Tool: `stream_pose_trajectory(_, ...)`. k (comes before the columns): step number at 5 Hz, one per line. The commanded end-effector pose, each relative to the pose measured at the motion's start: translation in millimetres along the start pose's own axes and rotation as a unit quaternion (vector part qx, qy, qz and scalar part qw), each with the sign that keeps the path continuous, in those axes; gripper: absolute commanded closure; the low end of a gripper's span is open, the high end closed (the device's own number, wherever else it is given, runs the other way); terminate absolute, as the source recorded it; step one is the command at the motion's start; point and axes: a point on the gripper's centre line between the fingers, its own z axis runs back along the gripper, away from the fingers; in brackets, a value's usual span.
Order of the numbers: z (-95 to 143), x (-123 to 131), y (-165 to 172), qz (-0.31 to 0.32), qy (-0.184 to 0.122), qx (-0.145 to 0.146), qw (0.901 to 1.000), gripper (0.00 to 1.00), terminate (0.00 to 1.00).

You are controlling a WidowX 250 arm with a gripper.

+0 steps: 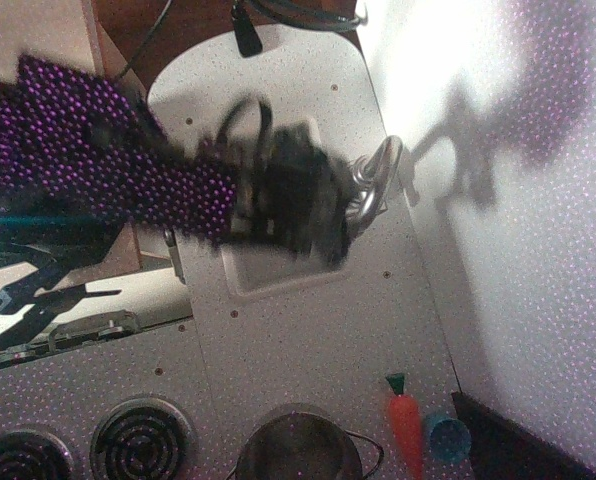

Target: Turn faucet right

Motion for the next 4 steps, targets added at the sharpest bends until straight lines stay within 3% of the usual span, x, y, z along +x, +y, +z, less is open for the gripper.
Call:
stream_pose_trajectory(1, 11.9, 7.5, -1.5, 0.013, 0.026, 0.070, 0.9971, 0.00, 0.00)
stream_pose_trajectory(2, 7.2, 19.1, 36.7, 0.057, 0.086, 0.218, 0.9704, 0.00, 0.00)
stream_pose_trajectory(3, -7.2, 40.5, 60.8, 0.056, 0.093, 0.254, 0.9611, 0.00, 0.00)
stream_pose_trajectory(4, -14.5, 47.1, 74.5, 0.068, 0.099, 0.265, 0.9567, 0.00, 0.00)
